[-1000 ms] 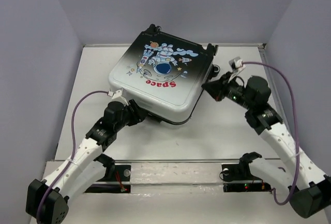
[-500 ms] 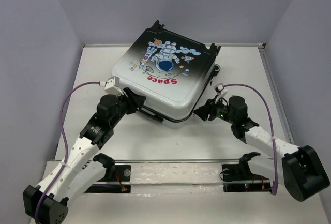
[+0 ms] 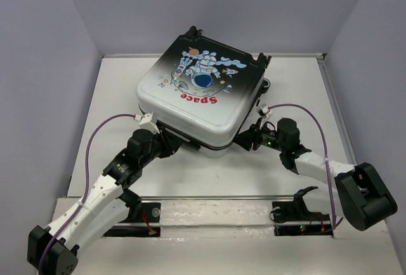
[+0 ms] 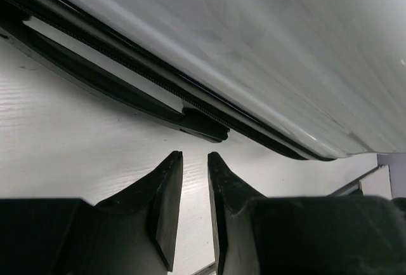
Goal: Pack the luggage
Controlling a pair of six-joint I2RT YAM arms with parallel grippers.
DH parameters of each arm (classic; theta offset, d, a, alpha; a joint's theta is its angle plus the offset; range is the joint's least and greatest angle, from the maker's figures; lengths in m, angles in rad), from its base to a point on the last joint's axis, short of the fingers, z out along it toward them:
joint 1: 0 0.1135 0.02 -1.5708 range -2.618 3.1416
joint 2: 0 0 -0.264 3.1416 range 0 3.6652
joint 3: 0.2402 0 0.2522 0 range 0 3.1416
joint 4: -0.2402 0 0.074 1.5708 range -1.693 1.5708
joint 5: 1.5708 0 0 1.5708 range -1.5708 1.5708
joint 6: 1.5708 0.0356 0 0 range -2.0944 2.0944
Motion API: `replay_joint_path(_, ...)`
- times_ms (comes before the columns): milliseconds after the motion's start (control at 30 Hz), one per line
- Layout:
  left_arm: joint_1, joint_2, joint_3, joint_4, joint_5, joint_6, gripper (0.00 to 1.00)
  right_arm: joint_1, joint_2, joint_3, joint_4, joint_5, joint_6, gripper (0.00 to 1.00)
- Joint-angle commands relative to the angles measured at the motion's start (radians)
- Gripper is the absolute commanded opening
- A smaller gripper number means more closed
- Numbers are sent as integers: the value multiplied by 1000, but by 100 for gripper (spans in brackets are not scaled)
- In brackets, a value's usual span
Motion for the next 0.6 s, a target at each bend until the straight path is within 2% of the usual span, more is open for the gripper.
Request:
replay_joint_path(0, -52, 64, -19, 95, 48, -19, 33, 7, -10, 15, 82, -22, -39, 47)
replay_joint_path(167, -138, 147, -12, 216, 32, -53, 34, 7, 66, 48, 125, -80, -20, 45)
replay_joint_path(267, -167, 175, 0, 244, 20, -56, 34, 7, 84, 39, 191, -91, 4, 33)
replay_joint_path(433, -189, 211, 14, 286, 9, -62, 34, 17, 86, 39, 242, -102, 29, 21)
replay_joint_path(533, -198, 233, 18, 318, 5, -67, 33, 35, 90, 38, 265, -85, 41, 8)
replay_joint_path(567, -199, 233, 18, 327, 2, -68, 33, 35, 89, 33, 268, -76, 46, 7)
